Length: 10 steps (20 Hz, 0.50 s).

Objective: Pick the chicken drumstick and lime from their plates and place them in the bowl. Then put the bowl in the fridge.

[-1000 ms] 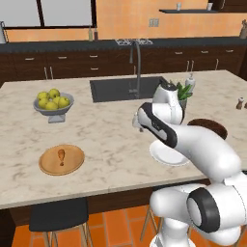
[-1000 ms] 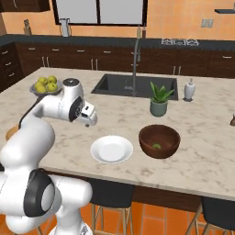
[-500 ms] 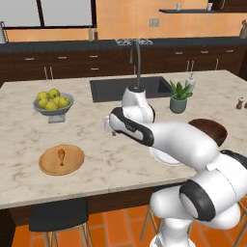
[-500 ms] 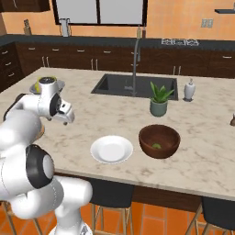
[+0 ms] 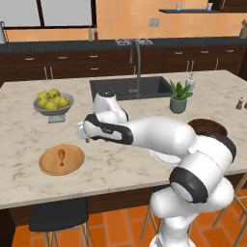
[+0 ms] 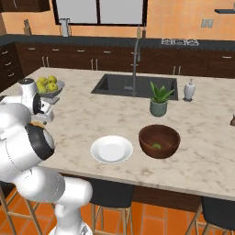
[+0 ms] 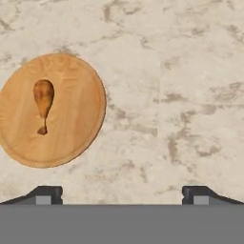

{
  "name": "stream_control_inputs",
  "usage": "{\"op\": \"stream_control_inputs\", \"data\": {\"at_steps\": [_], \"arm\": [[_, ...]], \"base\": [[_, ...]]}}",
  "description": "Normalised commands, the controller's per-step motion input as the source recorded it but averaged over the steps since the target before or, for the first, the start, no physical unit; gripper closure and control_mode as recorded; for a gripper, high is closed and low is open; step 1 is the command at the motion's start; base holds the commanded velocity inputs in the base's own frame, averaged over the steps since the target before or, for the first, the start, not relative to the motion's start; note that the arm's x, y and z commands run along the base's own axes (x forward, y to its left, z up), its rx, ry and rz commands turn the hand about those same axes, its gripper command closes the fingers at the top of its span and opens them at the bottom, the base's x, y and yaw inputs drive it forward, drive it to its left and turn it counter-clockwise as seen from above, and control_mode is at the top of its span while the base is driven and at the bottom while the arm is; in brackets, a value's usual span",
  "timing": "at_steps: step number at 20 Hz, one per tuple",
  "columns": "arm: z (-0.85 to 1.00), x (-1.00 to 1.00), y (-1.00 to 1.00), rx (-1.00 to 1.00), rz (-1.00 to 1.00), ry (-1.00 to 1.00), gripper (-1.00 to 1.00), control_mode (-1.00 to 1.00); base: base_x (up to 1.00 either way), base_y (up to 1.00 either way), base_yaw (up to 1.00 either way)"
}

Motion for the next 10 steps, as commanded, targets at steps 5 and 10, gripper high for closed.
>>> {"op": "stream_control_inputs", "data": {"at_steps": [5,10], "arm": [[-0.31,0.49,0.96,-0.01,0.00,0.01,-1.00,-1.00],[-0.40,0.35,0.66,0.00,0.00,0.00,-1.00,-1.00]], "base": [[0.00,0.00,0.00],[0.00,0.00,0.00]]}}
